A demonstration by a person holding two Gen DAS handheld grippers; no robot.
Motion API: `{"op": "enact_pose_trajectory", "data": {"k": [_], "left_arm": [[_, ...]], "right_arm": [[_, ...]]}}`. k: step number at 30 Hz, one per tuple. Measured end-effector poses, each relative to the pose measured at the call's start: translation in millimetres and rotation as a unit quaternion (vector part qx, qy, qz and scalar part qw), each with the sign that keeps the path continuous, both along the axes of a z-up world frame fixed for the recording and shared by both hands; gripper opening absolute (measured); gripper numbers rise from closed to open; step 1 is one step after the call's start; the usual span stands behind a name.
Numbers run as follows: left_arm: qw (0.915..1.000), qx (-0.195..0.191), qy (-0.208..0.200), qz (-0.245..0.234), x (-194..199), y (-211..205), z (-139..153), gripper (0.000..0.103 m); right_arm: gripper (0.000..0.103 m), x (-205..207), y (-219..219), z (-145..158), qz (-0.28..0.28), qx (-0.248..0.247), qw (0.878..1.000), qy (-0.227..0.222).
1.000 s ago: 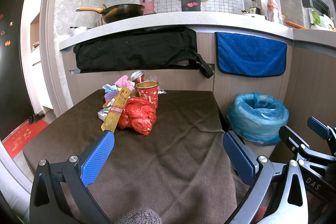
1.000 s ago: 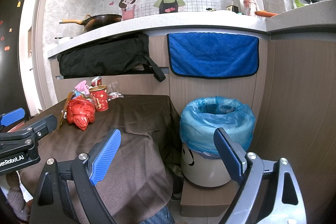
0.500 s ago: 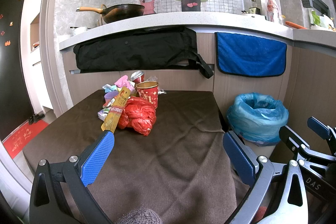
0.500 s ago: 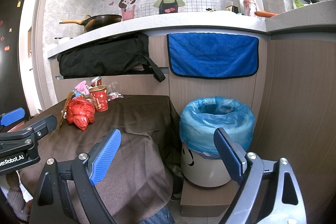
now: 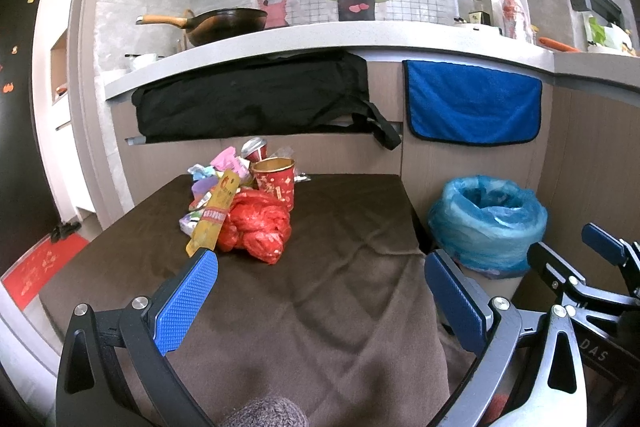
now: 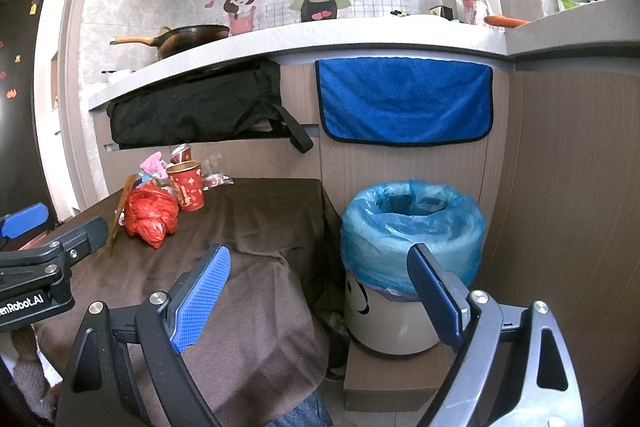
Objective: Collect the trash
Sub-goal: 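Grasp the yellow snack packet with the left tool while the right tool grasps the red plastic bag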
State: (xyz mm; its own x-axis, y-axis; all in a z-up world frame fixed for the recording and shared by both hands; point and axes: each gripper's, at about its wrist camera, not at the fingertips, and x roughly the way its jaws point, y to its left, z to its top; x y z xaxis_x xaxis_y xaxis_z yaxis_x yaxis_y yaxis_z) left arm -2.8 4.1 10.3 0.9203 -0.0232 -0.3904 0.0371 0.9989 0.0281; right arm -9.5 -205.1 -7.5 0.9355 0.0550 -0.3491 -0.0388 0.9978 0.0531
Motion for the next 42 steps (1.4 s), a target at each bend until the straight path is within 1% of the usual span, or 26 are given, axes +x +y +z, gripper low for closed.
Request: {"op": "enact_pose_trajectory", "data": {"k": [4,9,14,18,21,25,27,31,34,36,38,40,42], "left_arm": [[1.0,-0.007,0.002,0.0,15,3,5,0.102],[0.9998,-0.014,-0.011,0.01,43,14,15,0.102],[0.9993,-0.024,-0.018,0.022,78,27,23,0.102],[0.9988,-0.034,-0.012,0.033,108,43,23,0.102],[0.9984,-0.034,-0.006,0.044,125,56,18,0.102],[0.9975,-0.035,0.011,0.06,149,81,8,0.102],[0.9969,-0.044,0.018,0.063,158,98,3,0.102],[0.9958,-0.067,0.037,0.05,173,137,-12,0.102],[0.9941,-0.07,0.053,0.063,181,161,-28,0.102],[0.993,-0.069,0.079,0.054,188,169,-37,0.102],[0.9898,-0.081,0.114,0.028,196,174,-48,0.102],[0.9882,-0.095,0.119,0.004,196,172,-53,0.102],[0.9881,-0.099,0.116,-0.016,195,169,-54,0.102]], "right_arm": [[0.088,9,-2,1,0.0,-0.001,1.0,0.006],[0.088,34,-3,7,-0.001,-0.007,1.0,0.008],[0.088,69,1,17,0.007,-0.005,1.0,0.012],[0.088,101,12,23,0.017,-0.009,1.0,0.015],[0.088,123,25,27,0.026,-0.019,0.999,0.015],[0.088,151,44,27,0.043,-0.026,0.999,0.021],[0.088,167,56,26,0.054,-0.028,0.998,0.026],[0.088,192,76,23,0.073,-0.028,0.996,0.034],[0.088,212,90,20,0.085,-0.032,0.995,0.037],[0.088,222,98,17,0.093,-0.036,0.994,0.041],[0.088,232,106,12,0.101,-0.041,0.993,0.044],[0.088,238,111,8,0.105,-0.048,0.992,0.046],[0.088,243,114,3,0.109,-0.055,0.991,0.053]]}}
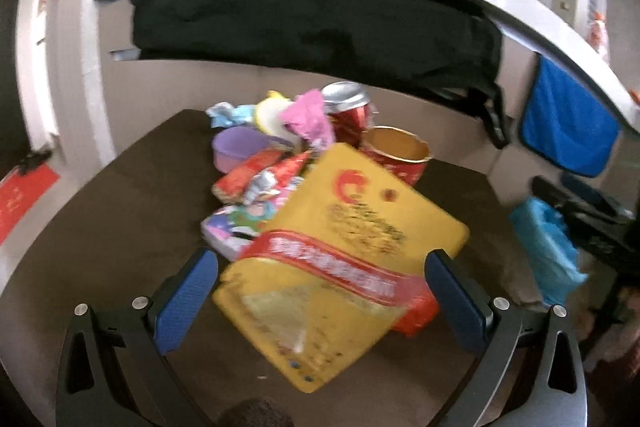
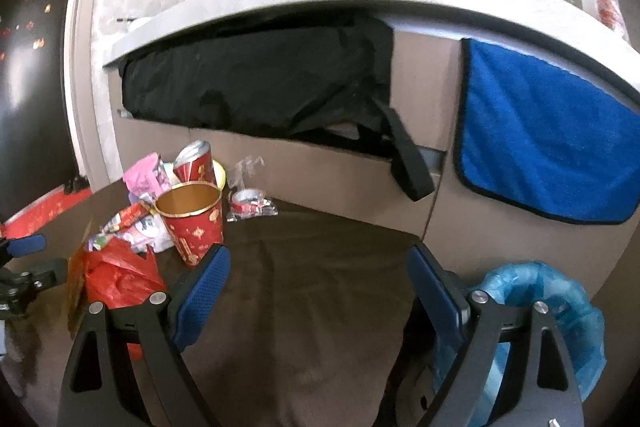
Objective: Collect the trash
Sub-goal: 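Grasp the yellow snack packet with the left tool while the right tool grasps the red plastic bag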
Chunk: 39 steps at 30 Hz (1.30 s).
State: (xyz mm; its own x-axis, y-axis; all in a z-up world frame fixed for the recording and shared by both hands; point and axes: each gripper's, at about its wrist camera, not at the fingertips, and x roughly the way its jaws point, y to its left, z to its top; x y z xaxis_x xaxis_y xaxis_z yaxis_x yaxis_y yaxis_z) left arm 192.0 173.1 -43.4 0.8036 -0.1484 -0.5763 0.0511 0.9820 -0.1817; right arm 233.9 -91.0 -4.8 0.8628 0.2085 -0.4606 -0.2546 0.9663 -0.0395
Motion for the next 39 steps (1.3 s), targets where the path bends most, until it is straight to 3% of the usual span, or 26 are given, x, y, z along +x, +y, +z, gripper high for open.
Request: {"op": "enact_pose_trajectory", "data": {"k": [3,8,11,14,16,20,23,29,32,37,39], "left_arm": [[0.9994,0.006,-0.007,-0.034,-3,-7,1,0.097],[0.998,0.043,-0.012,-0.044,-20,-8,-6,0.096],[0.9952,0.089,-0.004,-0.041,-24,-14,-13,0.085],[0.9933,0.11,0.005,-0.035,-14,-18,-18,0.077],[0.9934,0.111,0.012,-0.026,-2,-16,-20,0.061],[0.9977,0.059,0.033,-0.006,26,4,-18,0.01],[0.9992,0.03,0.022,0.013,32,21,-5,0.008],[0.9983,0.036,-0.009,0.045,25,48,17,0.005],[0.998,0.032,-0.01,0.053,23,60,16,0.005],[0.9984,0.016,-0.006,0.055,20,70,11,0.004],[0.9983,0.016,-0.005,0.055,20,69,11,0.004]], "right_arm": [[0.088,4,2,-9,0.01,0.003,1.0,0.018],[0.088,-2,2,-21,0.01,-0.007,1.0,0.027],[0.088,-2,1,-26,0.013,0.0,0.999,0.041],[0.088,-4,3,-27,0.017,0.014,0.998,0.051],[0.088,-9,6,-25,0.02,0.018,0.998,0.05],[0.088,-22,13,-20,0.029,0.014,0.999,0.042],[0.088,-30,22,-16,0.057,0.014,0.997,0.047],[0.088,-22,61,-15,0.153,0.019,0.984,0.09],[0.088,-5,84,-20,0.165,0.006,0.981,0.104],[0.088,33,119,-35,0.198,0.015,0.965,0.172],[0.088,46,135,-44,0.195,-0.013,0.963,0.186]]}}
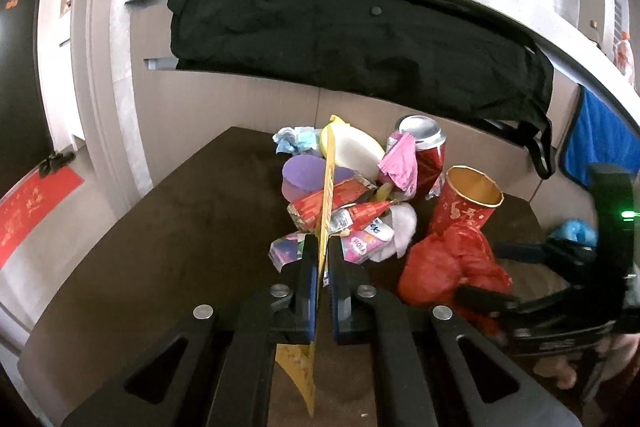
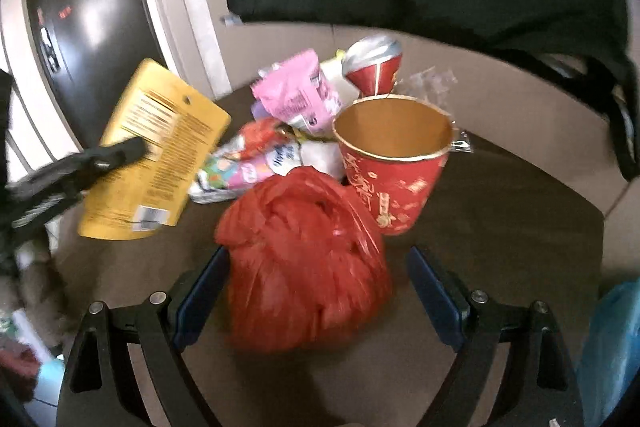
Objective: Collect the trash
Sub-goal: 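Grasp the yellow snack packet with the left tool while the right tool grasps the red plastic bag, then carry the yellow packet and red bag over the blue-lined bin with both tools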
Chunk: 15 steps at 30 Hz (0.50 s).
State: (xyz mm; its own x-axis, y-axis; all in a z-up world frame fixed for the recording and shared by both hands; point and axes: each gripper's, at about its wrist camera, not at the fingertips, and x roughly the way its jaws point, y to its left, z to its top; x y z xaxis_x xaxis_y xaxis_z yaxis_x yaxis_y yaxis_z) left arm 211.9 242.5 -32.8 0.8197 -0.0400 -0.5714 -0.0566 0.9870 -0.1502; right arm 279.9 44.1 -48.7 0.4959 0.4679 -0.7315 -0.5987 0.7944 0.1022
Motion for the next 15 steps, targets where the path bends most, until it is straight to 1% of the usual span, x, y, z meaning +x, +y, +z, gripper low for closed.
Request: {"op": "enact_pose_trajectory", "data": {"k": [1,2,3,4,5,9,15], "left_arm": [[1.0,0.0,0.001,0.001,1,-1,0,0.004],[1.0,-0.001,0.002,0.001,1,-2,1,0.004],[1.0,0.0,0.002,0.002,1,-3,2,0.004],[1.0,0.002,0.0,0.001,1,-3,2,0.004],[1.0,0.005,-0.002,0.001,0,-6,4,0.004],[0.9998,0.014,-0.013,-0.005,-3,-22,13,0.002],[0.999,0.02,-0.035,-0.021,-14,-53,33,0.001]], "right_arm": [[0.087,4,4,-4,0.005,-0.006,1.0,0.007],[0.073,9,9,-9,0.014,-0.009,1.0,0.025],[0.065,10,10,-12,0.019,-0.005,0.999,0.037],[0.065,10,8,-12,0.022,0.006,0.999,0.049],[0.063,7,4,-10,0.019,0.012,0.999,0.045],[0.06,-12,-19,9,0.013,0.018,1.0,0.007],[0.06,-32,-62,34,-0.01,0.035,0.999,-0.015]]}}
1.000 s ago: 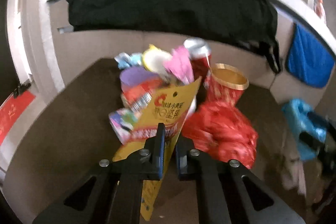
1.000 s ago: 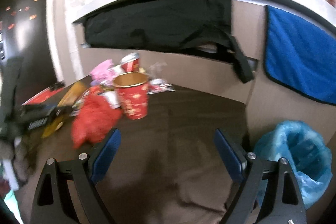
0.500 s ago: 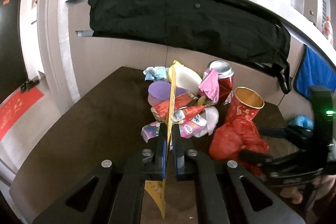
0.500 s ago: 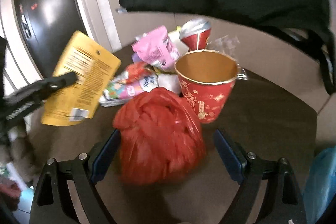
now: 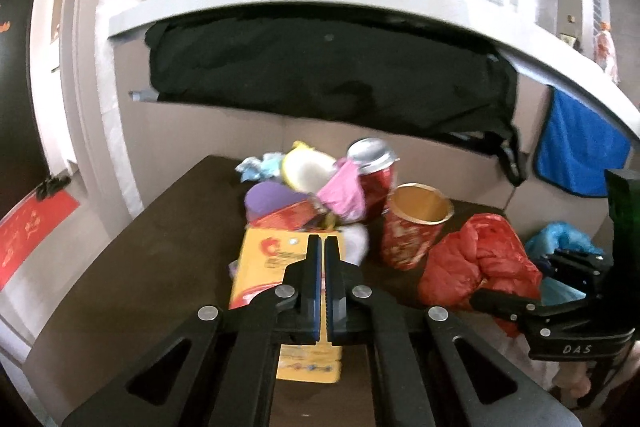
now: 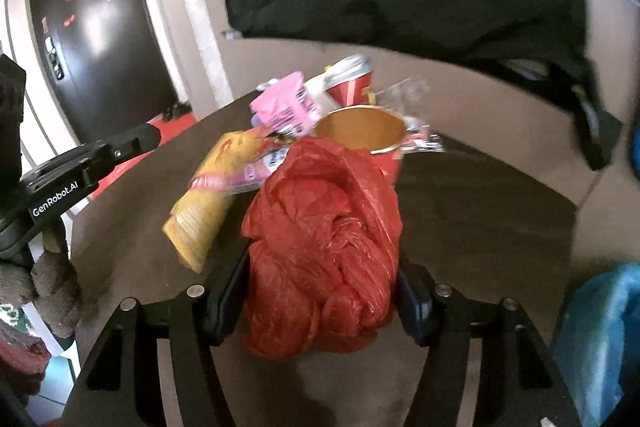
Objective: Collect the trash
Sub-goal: 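Carry the yellow packet and red bag over the blue-lined bin with both tools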
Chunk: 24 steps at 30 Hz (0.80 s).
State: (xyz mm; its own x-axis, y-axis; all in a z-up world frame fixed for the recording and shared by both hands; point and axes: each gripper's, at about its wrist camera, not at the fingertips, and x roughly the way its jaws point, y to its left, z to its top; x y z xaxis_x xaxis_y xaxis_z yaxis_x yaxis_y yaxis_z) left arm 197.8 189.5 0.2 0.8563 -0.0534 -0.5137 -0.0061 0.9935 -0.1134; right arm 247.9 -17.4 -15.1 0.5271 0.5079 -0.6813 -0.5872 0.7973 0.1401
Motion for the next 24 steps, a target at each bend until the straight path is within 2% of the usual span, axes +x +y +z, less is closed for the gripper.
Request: {"op": "enact_pose_trajectory", "data": {"k": [5,7,8,9,11,12,15,18,20,23,24], "left_arm": [[1.0,-0.001,-0.006,-0.006,-9,-5,8,0.002],[0.9998,-0.02,-0.001,-0.006,-9,6,1,0.007],[0.9995,-0.03,0.007,-0.007,-8,12,-4,0.019],[0.9988,-0.044,0.017,-0.011,-6,18,-11,0.044],[0.9951,-0.087,0.043,-0.021,1,33,-30,0.068],[0.9924,-0.105,0.059,-0.023,7,41,-43,0.068],[0.9896,-0.11,0.093,-0.002,22,57,-68,0.068],[0.9855,-0.119,0.121,-0.002,41,72,-85,0.068],[0.9835,-0.124,0.132,0.006,52,80,-92,0.068],[0.9744,-0.165,0.153,-0.011,64,88,-99,0.068],[0.9733,-0.169,0.154,-0.016,63,87,-97,0.065]], "right_arm": [[0.06,-9,-26,3,-0.028,0.004,1.0,-0.004],[0.061,-11,-37,2,-0.036,0.009,0.999,0.002],[0.061,-12,-43,1,-0.041,0.014,0.999,0.004],[0.061,-12,-47,-1,-0.044,0.016,0.999,0.006],[0.061,-12,-54,-7,-0.05,0.023,0.998,0.013],[0.061,-9,-56,-11,-0.051,0.029,0.998,0.022],[0.061,-7,-61,-24,-0.05,0.043,0.997,0.046],[0.061,-6,-58,-33,-0.043,0.041,0.997,0.055],[0.061,-7,-52,-37,-0.037,0.033,0.997,0.055],[0.061,-8,-48,-36,-0.031,0.027,0.998,0.049],[0.061,-8,-47,-35,-0.03,0.025,0.998,0.048]]}}
